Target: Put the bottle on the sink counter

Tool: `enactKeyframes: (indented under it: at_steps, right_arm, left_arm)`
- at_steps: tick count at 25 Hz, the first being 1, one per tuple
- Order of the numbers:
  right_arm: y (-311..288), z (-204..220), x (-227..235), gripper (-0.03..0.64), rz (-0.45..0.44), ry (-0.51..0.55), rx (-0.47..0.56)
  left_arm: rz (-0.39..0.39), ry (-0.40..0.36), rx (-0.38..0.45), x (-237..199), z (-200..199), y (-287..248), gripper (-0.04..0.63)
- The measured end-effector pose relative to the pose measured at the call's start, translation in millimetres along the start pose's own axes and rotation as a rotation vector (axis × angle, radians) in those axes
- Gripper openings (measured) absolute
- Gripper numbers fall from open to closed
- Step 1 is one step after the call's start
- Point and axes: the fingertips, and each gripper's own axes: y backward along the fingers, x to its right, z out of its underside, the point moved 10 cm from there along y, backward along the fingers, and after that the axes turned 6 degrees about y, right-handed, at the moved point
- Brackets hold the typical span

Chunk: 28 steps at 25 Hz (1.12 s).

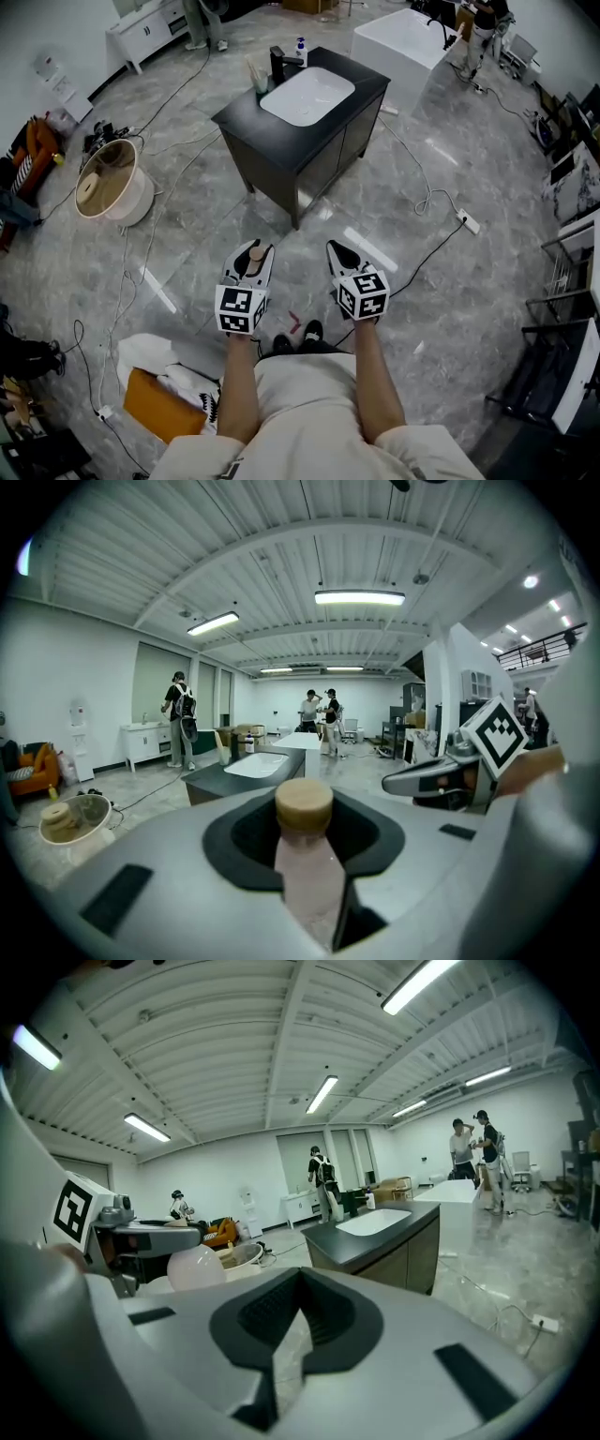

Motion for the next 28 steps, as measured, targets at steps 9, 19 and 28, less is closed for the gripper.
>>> enactKeyframes:
  at_steps: [9,19,28]
  right_arm:
    - [-6.8,8.6,22.4,0.005,-0.039,0.013,-0.038]
    - [-25.2,2.3,41.6,0.005,-0.029,0.026,-0.041]
    - [-57.7,-19.2,64.2,0.005,-0.011,0.080,-0.044]
  left_arm:
    - [-0.059,0.028,-0.020,6.0,0.0,-14.4,0.120]
    - [-0.049,0.027,-0.029,-4.9,-3.2,-39.4,0.120]
    - [-0.026,0.017,-0.006,-26.7,-18.3,-80.1,0.120]
